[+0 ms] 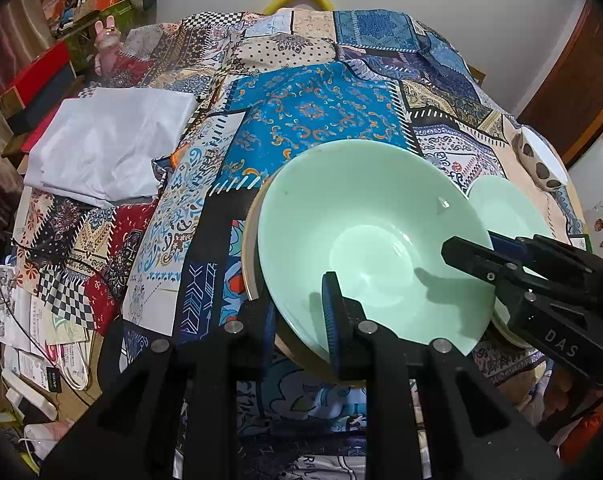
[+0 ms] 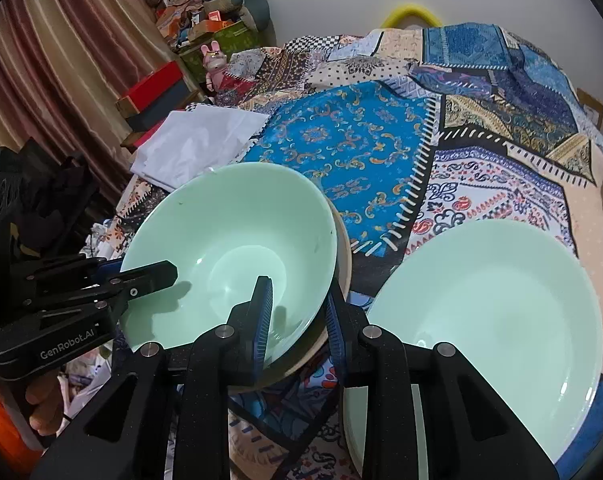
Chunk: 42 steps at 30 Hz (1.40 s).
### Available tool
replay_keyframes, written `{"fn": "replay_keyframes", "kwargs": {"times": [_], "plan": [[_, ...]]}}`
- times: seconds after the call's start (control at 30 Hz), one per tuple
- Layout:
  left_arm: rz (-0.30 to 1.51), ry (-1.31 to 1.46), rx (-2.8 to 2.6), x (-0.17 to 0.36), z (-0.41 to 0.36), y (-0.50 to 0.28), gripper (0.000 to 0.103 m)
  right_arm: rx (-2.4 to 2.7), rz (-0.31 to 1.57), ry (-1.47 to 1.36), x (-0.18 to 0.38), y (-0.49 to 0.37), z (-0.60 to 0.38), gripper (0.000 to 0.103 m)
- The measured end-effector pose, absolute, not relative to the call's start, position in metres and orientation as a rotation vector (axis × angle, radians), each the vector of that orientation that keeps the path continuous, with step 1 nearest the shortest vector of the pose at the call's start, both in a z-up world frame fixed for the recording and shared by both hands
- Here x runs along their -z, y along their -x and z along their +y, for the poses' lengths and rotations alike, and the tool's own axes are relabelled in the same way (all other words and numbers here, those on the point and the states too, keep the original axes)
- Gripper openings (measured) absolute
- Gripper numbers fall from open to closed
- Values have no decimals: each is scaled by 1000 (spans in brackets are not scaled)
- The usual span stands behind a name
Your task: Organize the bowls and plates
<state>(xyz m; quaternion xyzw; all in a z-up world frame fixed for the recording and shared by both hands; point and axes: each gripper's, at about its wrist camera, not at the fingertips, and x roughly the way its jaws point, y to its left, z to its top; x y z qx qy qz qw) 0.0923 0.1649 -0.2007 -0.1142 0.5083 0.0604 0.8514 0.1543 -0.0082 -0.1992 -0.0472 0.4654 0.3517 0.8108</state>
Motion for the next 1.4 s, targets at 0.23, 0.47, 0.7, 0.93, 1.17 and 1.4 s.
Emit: {"fn": "replay_keyframes", "kwargs": {"times": [0.23, 0.47, 0.7, 0.93, 1.17, 1.4], "plan": [[1081, 223, -130, 203, 162, -92, 22, -736, 983, 117, 197, -152, -14, 24], [1079, 197, -149, 202, 159, -95, 21, -730, 960, 109, 191, -152, -26, 24], [1090, 177, -171, 194, 157, -96, 22, -710, 950, 118, 186, -150, -38, 27], [1006, 183, -193, 165, 156, -91, 43, -678, 925, 105, 178, -149, -61, 47], [896, 131, -161, 127, 127, -91, 53, -612, 860, 148, 163, -146, -82, 62], [850, 116, -70, 106, 83, -106, 54, -556, 841, 37, 149, -158, -128, 75]]}}
